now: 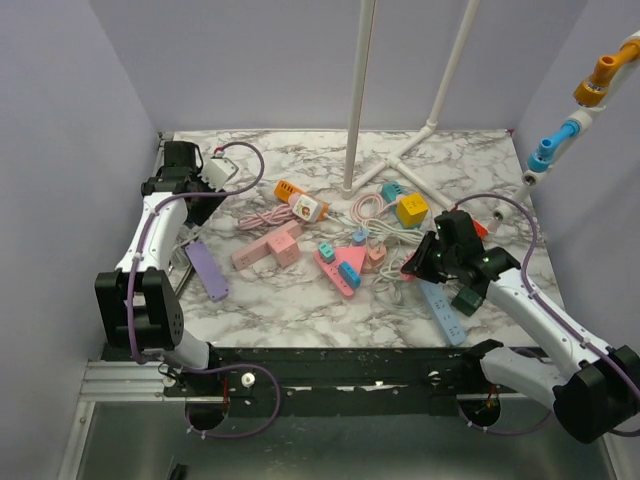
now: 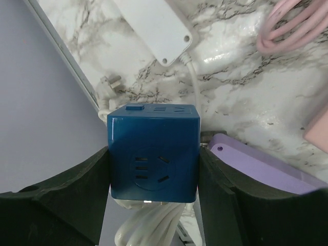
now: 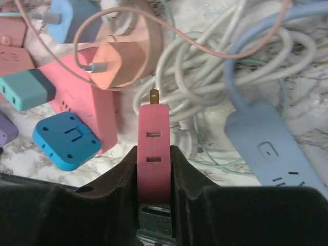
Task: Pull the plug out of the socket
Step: Place the socket at the corner of the board.
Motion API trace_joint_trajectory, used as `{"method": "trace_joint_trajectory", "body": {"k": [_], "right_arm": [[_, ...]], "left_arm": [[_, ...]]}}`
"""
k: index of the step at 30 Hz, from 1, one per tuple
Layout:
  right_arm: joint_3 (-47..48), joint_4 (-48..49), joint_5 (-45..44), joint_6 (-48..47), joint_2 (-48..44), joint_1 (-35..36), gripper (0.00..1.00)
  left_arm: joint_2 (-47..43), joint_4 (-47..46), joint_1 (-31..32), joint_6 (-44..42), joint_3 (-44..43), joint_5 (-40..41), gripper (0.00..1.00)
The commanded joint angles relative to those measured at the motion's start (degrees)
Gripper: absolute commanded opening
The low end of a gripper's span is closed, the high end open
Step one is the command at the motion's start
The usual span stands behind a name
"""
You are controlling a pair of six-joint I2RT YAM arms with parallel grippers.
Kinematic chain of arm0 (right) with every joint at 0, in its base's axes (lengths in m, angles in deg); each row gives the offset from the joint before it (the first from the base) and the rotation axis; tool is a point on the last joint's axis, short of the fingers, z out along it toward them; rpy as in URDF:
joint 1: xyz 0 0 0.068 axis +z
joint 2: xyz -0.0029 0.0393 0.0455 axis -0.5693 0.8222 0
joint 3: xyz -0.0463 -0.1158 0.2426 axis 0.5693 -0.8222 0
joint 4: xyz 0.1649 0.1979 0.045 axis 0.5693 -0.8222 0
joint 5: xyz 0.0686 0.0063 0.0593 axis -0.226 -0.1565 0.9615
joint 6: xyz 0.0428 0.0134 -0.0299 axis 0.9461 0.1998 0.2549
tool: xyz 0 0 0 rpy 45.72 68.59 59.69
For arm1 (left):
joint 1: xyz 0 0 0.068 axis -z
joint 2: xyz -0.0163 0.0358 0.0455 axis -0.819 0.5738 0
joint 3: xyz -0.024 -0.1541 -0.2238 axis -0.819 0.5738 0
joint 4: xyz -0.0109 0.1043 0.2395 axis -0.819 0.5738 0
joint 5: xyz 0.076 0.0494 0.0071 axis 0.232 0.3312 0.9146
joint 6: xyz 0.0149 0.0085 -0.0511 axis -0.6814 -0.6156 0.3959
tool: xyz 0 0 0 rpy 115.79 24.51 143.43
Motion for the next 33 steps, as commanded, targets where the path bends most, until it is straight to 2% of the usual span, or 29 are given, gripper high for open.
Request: {"method": "trace_joint_trajectory", "body": {"k": [1,6,15,19,22,24,27,30,33], "right_arm": [[-1.1,-1.8,-4.5,0.2,-2.4,-2.5,0.10],[-1.0,-0.7,-6.4,-0.4,-0.3,-6.3,0.10],[-1.2,1.7,-9.9,0.0,2.7,-12.1,0.11],[-2.5,1.9,-10.8,0.9,2.2,-13.2,0.15],[-3.0,2.4,-10.7,1.5,2.5,-13.4,0.18],[-2.9,2.5,-10.6,1.7,2.9,-13.4,0.21],[-2.5,2.4,-10.7,2.2,2.8,-13.4,0.28],[-3.2,2.3,-11.1,3.0,1.6,-13.5,0.33],[-4.4,2.0,-11.6,3.6,0.8,-13.5,0.38]], "left_arm": [[4.3,5.6,-1.9,6.0,-5.8,4.2,0.00],[9.8,10.4,-2.8,9.0,-11.1,3.7,0.00],[10.5,9.3,-2.9,9.2,-10.1,2.2,0.08],[10.5,9.7,-2.9,9.4,-10.1,1.7,0.17],[9.6,9.8,-2.9,9.5,-9.9,1.3,0.30],[8.9,9.6,-2.9,9.5,-9.8,1.0,0.49],[8.0,9.8,-2.9,8.8,-10.3,0.6,0.84],[7.7,11.6,-2.9,8.9,-12.8,0.1,0.98],[6.8,13.5,-2.9,9.5,-15.3,-0.5,0.99]]}}
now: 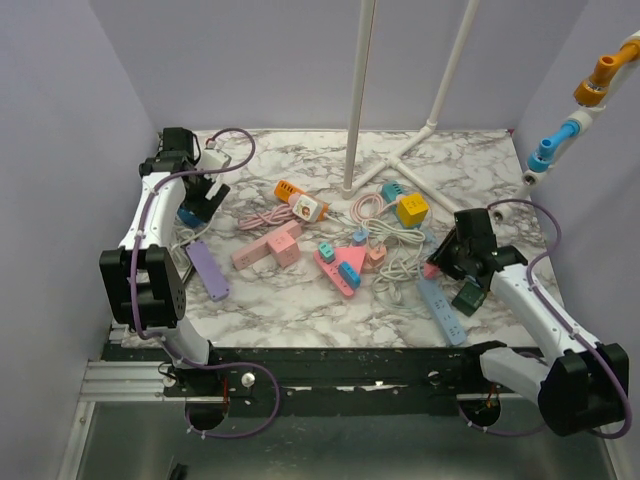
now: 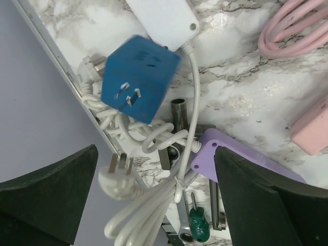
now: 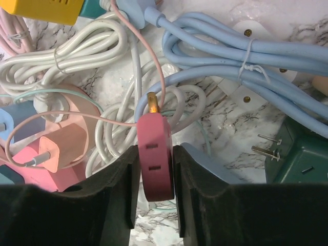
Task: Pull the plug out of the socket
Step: Place the socket at the corner of the board, then place the plug at the center of the board.
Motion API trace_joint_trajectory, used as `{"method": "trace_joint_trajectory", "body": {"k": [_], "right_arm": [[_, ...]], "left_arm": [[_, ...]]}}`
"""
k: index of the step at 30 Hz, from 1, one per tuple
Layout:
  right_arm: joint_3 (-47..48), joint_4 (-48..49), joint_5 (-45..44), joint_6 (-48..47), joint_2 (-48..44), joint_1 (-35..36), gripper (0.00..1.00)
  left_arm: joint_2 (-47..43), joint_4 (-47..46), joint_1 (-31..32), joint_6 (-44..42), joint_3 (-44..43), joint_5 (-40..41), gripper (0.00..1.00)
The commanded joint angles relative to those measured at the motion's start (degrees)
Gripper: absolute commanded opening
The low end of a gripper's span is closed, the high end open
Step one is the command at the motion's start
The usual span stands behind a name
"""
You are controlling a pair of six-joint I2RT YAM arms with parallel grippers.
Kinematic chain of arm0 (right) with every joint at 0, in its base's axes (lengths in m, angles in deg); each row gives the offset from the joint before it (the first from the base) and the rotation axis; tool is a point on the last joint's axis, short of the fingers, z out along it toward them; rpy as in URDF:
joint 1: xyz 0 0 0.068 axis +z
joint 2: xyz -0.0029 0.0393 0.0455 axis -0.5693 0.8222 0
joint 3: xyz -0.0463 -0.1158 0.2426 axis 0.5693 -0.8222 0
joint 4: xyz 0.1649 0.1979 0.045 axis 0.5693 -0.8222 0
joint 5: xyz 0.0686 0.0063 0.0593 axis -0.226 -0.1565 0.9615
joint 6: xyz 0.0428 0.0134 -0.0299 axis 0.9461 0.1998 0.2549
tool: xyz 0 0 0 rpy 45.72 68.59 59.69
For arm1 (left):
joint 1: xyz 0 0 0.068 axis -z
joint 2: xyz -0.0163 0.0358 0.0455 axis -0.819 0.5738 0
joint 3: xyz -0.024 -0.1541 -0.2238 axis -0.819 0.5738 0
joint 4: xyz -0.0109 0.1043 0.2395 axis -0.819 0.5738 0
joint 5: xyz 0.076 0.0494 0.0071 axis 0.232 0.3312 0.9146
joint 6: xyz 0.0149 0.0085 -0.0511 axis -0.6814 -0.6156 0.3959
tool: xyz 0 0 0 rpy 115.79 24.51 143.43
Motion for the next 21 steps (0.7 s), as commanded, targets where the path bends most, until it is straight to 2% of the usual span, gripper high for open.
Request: {"method": "trace_joint_trajectory", "body": {"k": [1,3,8,9,14,21], "right_arm": [[-1.9,0.3,-3.0,1.7,-1.7,-0.3,0.42],[-2.2,-0.1,-3.3,1.9,-2.1,-0.3,0.53],[-1.5,-1.8,-4.0,1.7,-3.6,-0.3,0.95],[-1.0,-1.9,-3.8,1.3,-4.1,-0.3,1.00],[3.8,-2.6,-0.3,-1.9,-5.7,-0.3,1.00],[11.1,-3.6,4.0,-4.7,-3.0,1.1,1.00]], "left_arm": [[-3.8,3.2,-0.4,1.1,-5.2,-3.5,0.98],[-4.8,4.5,-0.4,1.4,-6.3,-4.6,0.98],[-8.4,6.4,-0.4,1.8,-8.0,-6.7,0.98],[-9.3,6.7,-0.4,2.1,-8.7,-6.9,0.98],[-12.6,10.0,-0.4,2.6,-12.8,-9.7,0.98],[-15.9,13.2,-0.4,3.6,-15.0,-15.4,0.98]]}}
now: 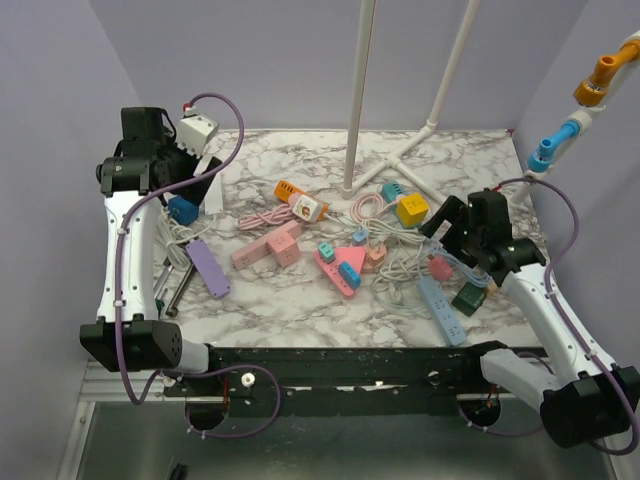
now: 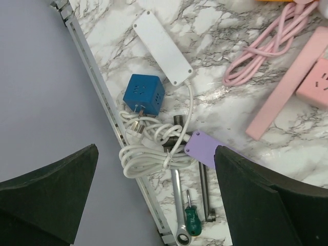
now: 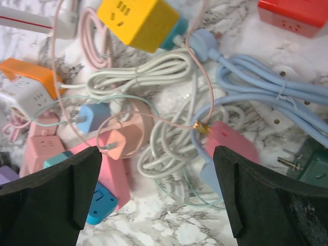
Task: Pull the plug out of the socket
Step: Place the plug at the center of the board, then remove the plug from the socket.
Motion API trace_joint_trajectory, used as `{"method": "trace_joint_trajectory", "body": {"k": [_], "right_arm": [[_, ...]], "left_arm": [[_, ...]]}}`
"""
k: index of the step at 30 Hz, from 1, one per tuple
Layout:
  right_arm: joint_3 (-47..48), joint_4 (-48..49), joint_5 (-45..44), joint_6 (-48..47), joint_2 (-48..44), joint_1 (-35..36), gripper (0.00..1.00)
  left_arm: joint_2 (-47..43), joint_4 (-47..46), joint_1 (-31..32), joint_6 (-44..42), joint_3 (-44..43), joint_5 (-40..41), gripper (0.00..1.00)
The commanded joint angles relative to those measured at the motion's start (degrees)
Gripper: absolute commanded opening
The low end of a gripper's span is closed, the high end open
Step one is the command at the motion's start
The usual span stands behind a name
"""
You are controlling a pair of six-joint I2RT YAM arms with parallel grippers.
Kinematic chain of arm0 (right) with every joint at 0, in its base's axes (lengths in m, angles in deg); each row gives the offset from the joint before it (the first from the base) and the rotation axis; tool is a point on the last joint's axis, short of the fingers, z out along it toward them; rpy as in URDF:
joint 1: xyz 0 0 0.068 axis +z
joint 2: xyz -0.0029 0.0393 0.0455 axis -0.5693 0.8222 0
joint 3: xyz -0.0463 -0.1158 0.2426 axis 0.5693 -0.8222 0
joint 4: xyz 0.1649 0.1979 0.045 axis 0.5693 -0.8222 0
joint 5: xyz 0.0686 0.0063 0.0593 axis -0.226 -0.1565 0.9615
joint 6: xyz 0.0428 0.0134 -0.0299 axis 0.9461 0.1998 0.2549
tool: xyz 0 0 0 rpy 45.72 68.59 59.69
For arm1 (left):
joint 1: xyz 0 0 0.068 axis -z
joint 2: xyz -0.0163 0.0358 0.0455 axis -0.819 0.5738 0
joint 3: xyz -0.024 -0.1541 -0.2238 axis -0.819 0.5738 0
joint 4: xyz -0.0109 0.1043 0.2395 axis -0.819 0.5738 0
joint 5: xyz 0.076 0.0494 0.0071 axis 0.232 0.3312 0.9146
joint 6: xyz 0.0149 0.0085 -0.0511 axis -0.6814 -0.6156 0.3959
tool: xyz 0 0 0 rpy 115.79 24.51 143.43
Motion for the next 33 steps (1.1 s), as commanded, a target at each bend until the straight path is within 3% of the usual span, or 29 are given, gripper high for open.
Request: {"method": "trace_joint_trajectory", "body": {"k": [1,19,25,29,33], "right_arm": [[4.2,-0.5,3.3,-2.6,1.7,1.7,1.00],[18.0,1.4,-6.0,0.1,12.0,26.5,1.00],[27.7,1.7,-11.3,-2.6,23.8,38.6,1.00],[32.5,5.2,-11.0,-7.1,32.0,43.3,1.00],[37.5,7.3,-10.5,-13.9,41.5,45.4,1.00]], "left_arm": [[-1.7,4.6,-0.3,1.8,-2.4,-6.3,0.99],[-3.2,8.4,-0.3,0.4,2.8,-13.3,0.99],[-3.7,6.0,0.7,0.0,10.4,-16.5,0.99],[-3.6,2.0,3.1,0.1,18.8,-15.9,0.99],[-1.9,0.4,3.2,1.7,21.4,-17.6,0.98]]}}
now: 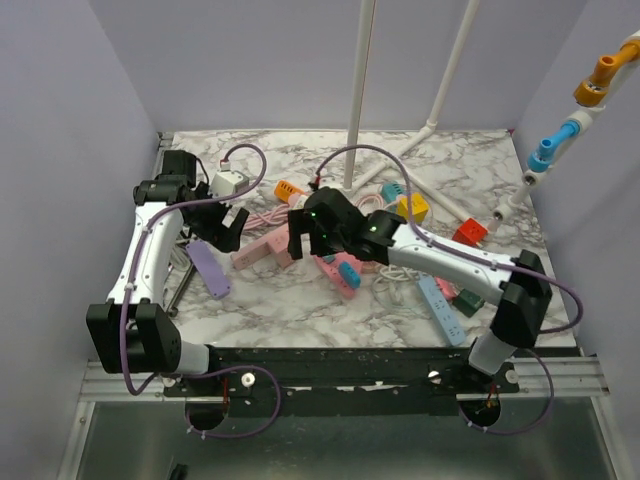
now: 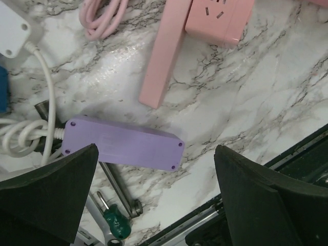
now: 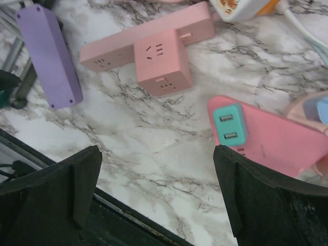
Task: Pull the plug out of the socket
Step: Remove the plug from the socket.
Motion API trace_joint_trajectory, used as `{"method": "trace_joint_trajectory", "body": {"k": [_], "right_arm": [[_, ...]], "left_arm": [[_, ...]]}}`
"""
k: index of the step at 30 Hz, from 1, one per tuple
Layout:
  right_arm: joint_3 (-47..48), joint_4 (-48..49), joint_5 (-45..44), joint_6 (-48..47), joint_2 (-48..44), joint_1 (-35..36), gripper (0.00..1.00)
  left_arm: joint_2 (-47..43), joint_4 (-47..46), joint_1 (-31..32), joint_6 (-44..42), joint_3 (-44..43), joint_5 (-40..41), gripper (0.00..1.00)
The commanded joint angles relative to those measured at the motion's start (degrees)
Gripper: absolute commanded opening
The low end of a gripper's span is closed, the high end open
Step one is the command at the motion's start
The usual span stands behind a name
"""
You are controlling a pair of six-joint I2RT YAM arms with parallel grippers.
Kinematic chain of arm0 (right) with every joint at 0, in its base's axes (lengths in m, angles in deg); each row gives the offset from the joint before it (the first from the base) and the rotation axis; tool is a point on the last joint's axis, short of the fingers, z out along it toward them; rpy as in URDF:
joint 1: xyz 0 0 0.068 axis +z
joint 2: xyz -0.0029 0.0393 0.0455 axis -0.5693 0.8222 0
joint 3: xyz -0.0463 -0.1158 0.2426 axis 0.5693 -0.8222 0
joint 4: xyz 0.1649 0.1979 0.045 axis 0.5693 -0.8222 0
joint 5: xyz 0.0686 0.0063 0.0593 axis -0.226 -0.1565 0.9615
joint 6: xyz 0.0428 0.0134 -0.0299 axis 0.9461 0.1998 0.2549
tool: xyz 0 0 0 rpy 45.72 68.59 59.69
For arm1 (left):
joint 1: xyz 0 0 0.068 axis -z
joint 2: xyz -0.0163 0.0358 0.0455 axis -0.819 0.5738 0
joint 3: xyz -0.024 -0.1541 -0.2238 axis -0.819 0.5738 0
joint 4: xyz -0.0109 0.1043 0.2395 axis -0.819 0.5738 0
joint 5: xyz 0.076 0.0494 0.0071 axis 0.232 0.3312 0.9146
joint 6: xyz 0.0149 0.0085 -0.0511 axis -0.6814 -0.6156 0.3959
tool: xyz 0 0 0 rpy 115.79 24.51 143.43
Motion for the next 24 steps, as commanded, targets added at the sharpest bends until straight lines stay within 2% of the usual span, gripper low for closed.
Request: {"method": "trace_joint_trajectory", "body": {"k": [1,6,11,18,19,20,24], "right_arm": [[6.5,3.2,-2.1,-9.4,10.0,1.7,1.00],[13.2,4.7,-1.4,-17.7,19.6,1.7,1.00],[23.2,0.2,-2.8,-22.5,29.3,1.7,1.00],[25.0,0.5,-1.5,-24.5,32.7,1.7,1.00],[25.3,0.2,-1.9,-24.5,33.3,-5.6,1.00],[25.4,0.1,-2.1,-24.7,33.7,1.4,1.00],[26.8,0.2,-1.4,-24.7,35.7,1.6,1.00]], "left_arm": [[0.8,-3.6,0.2,1.2,2.1,-3.5,0.99],[1.0,-3.6,-0.4,2.1,-0.2,-2.1,0.98],[2.3,-1.0,-1.6,2.5,-5.4,-0.9,0.99],[2.8,-0.1,-1.9,2.0,-7.6,1.5,0.99],[2.7,-0.1,-1.9,1.9,-7.5,1.8,0.99],[2.6,-0.1,-2.0,1.8,-7.4,1.8,0.98],[2.0,-0.3,-2.0,1.6,-6.9,1.8,0.98]]}}
